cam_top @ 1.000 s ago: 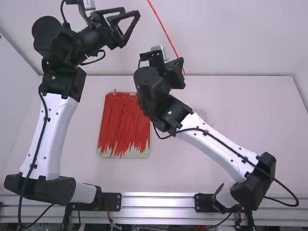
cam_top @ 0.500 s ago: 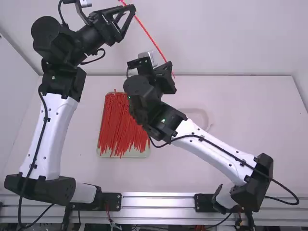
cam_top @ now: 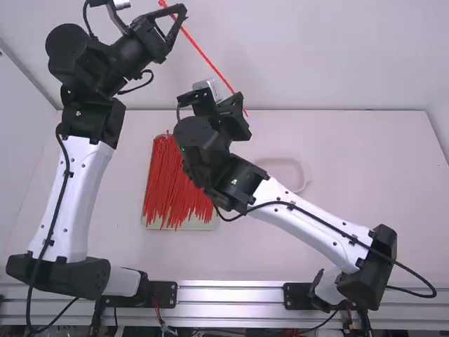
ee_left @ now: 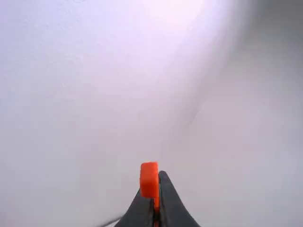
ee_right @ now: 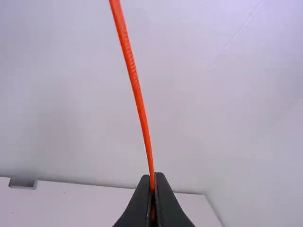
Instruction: Fasten the cable tie
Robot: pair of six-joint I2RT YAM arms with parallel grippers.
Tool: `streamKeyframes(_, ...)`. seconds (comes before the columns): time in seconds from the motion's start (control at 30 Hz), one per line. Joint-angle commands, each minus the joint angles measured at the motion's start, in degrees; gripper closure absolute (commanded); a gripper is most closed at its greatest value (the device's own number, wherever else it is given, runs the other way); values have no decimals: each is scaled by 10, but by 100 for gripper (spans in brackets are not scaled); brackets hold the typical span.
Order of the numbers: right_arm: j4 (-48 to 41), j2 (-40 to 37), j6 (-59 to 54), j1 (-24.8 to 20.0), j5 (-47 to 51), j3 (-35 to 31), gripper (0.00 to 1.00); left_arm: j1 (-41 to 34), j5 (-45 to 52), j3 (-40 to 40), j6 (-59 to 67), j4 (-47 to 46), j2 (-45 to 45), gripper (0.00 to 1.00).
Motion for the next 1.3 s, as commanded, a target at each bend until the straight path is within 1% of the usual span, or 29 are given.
streamKeyframes(0.0,3,-2,0,2,6,20,100,-2,-4,-2,-1,4,-2,98)
streamKeyframes(0.07,4,-2,0,4,5,20,100,-2,-4,-2,10,3,-2,98)
streamKeyframes(0.1,4,-2,6,5,5,20,87,-1,-4,-2,24,2,-2,98)
streamKeyframes(0.13,3,-2,6,7,1,20,82,2,-4,-2,29,2,-2,98)
streamKeyframes(0.17,1,-2,6,8,-3,20,69,3,-6,-2,37,-2,-2,98)
streamKeyframes(0.23,1,-2,11,8,-3,20,55,5,-12,-2,40,-8,-2,98)
streamKeyframes(0.27,-1,-3,19,11,-2,20,42,5,-22,-2,40,-16,-2,98)
streamKeyframes(0.3,-3,-4,19,18,-3,20,30,3,-33,-2,40,-26,-2,98)
streamKeyframes(0.43,-2,-16,1,54,-3,20,10,7,-51,-2,66,-49,-2,98)
streamKeyframes(0.47,-2,-17,0,55,-3,20,10,7,-51,-2,66,-49,-2,98)
streamKeyframes(0.5,-2,-24,-1,64,-3,20,7,10,-50,-2,66,-51,-2,98)
streamKeyframes(0.63,-18,-52,0,92,-5,20,0,11,-49,-2,78,-53,-2,98)
streamKeyframes(0.67,-18,-68,-1,109,-3,20,1,11,-50,-2,79,-56,-2,98)
streamKeyframes(0.8,-24,-109,-1,143,-9,19,2,13,-42,-2,98,-59,-2,98)
streamKeyframes(0.93,-89,-163,22,152,-53,19,2,14,-13,-2,115,-56,-2,98)
streamKeyframes(1.03,-151,-205,61,137,-101,19,2,12,7,-2,125,-56,-2,98)
streamKeyframes(1.07,-197,-229,87,119,-153,19,2,12,23,-2,139,-56,-2,98)
streamKeyframes(1.1,-217,-240,99,110,-183,19,2,12,31,-2,143,-56,-2,98)
streamKeyframes(1.13,-255,-260,120,89,-243,19,2,12,49,-2,152,-57,-2,98)
streamKeyframes(1.17,-264,-265,125,83,-260,19,2,12,56,-2,155,-57,-2,98)
streamKeyframes(1.23,-317,-295,146,39,-386,19,2,12,108,-2,183,-56,-2,98)
streamKeyframes(1.27,-340,-309,154,7,-464,19,2,12,132,-2,193,-57,-2,98)
